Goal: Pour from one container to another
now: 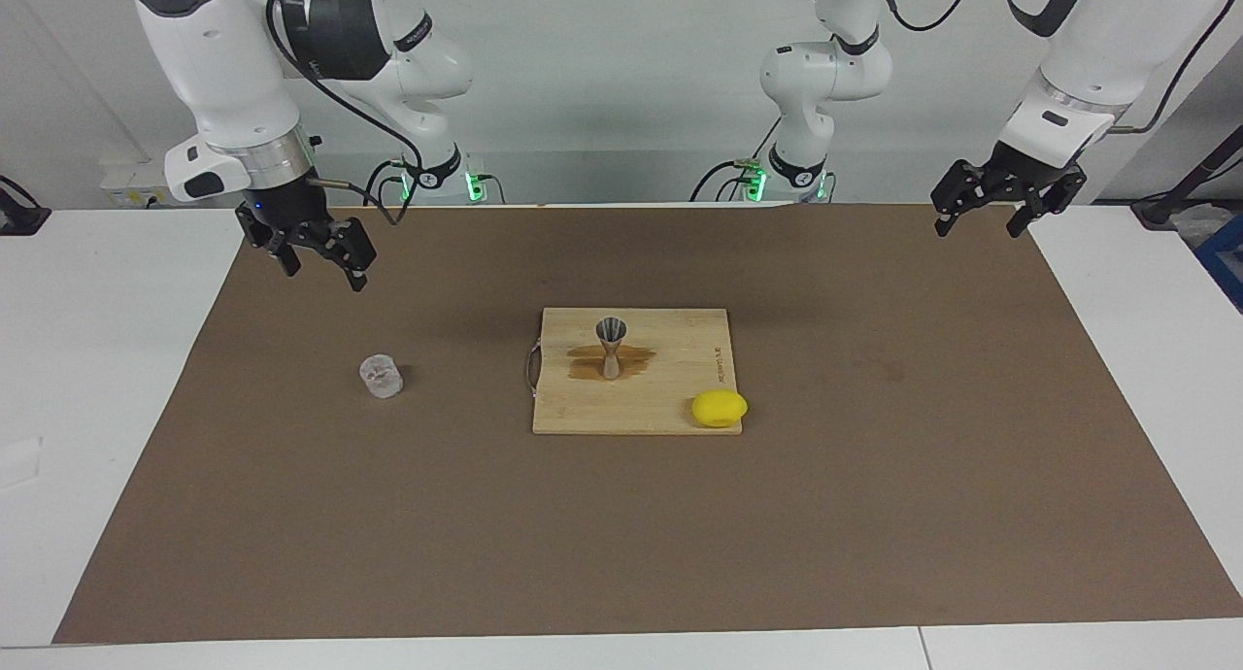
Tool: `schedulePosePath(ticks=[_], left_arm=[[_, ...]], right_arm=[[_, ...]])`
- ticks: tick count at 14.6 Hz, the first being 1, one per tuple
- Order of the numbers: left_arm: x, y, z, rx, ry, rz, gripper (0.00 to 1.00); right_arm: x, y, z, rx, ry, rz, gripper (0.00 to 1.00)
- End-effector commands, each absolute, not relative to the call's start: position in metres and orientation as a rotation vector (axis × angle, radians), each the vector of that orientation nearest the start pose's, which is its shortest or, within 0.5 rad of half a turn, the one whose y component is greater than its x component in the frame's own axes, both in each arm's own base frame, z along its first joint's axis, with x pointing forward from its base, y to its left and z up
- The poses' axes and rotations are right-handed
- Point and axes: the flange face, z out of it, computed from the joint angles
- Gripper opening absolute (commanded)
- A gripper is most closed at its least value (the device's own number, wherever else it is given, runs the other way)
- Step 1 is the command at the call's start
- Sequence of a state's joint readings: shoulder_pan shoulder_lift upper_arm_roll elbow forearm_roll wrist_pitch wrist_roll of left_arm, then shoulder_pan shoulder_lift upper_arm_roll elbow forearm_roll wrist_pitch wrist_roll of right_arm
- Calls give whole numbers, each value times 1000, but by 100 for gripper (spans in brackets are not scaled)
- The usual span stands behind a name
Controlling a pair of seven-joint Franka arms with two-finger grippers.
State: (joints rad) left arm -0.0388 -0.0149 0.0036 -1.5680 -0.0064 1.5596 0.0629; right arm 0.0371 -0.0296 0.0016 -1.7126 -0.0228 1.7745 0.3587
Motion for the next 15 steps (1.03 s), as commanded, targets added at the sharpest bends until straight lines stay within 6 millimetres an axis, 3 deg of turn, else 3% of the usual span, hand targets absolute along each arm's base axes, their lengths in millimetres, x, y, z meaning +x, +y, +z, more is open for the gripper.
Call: schedulePosePath(ticks=[1, 6, 15], left_arm=[[549, -19, 639, -3126, 139, -31, 100], [549, -10, 638, -3130, 113, -26, 100], [548, -12, 635, -3130, 120, -14, 100]], right_arm=[[568, 12, 601, -3116, 451, -125, 99], [563, 13, 597, -3128, 414, -68, 99], [560, 18, 593, -3108, 408, -50, 99]])
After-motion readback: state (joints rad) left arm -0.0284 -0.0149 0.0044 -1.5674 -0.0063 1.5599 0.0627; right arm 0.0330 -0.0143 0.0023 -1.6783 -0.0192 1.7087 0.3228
